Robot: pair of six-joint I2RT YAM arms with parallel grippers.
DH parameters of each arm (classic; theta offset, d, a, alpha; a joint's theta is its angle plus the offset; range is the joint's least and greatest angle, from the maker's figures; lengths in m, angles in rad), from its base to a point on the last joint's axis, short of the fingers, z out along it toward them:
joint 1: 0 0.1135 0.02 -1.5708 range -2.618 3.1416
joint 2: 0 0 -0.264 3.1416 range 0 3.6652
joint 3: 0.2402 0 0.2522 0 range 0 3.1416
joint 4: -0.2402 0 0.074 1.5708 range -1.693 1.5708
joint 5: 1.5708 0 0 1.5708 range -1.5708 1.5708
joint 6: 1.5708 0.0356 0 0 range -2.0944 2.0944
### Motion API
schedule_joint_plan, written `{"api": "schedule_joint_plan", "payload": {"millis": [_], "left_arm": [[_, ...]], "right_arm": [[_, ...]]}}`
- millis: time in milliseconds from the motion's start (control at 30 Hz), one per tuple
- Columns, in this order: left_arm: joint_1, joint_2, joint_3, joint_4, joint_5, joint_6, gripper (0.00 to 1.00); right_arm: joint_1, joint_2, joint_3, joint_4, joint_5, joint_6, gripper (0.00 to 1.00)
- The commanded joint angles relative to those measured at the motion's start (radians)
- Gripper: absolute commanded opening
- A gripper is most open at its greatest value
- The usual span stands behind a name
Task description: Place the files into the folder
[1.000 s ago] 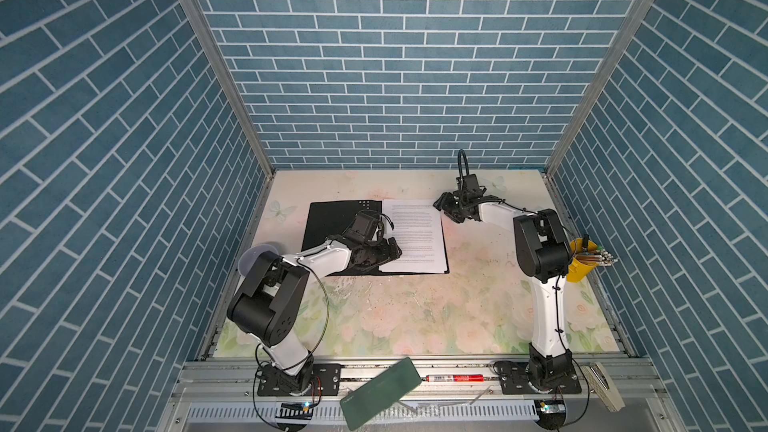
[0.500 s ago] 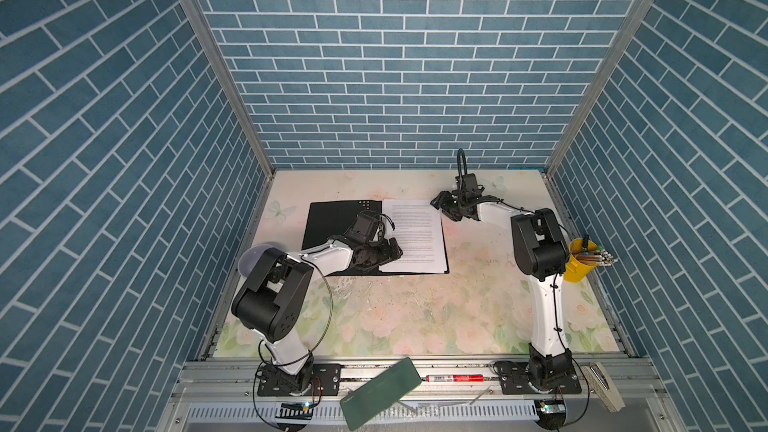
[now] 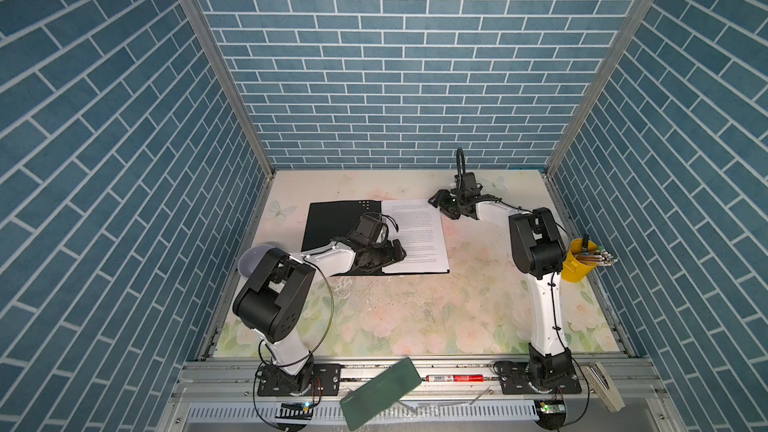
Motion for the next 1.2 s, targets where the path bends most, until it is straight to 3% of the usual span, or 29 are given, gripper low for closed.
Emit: {"api": "schedule_joint_plan", "payload": {"millis": [0, 633, 1167], "left_arm": [[-0.005, 0.007, -0.014, -0.007, -0.001, -0.003, 0.93], [-0.004, -0.018, 0.031, -0.133, -0.057, 0.038, 1.00], [0.010, -0.024, 0.055, -0.159, -0.058, 0.060, 1.00]], "right_arm": [[0.006, 0.030, 0.035, -0.026, -0.017, 0.000, 0.61], [0.008, 0.002, 0.029, -0.064, -0.021, 0.000, 0.62], [0.017, -0.037, -0.013, -0.025, -0.030, 0.008, 0.62]]}}
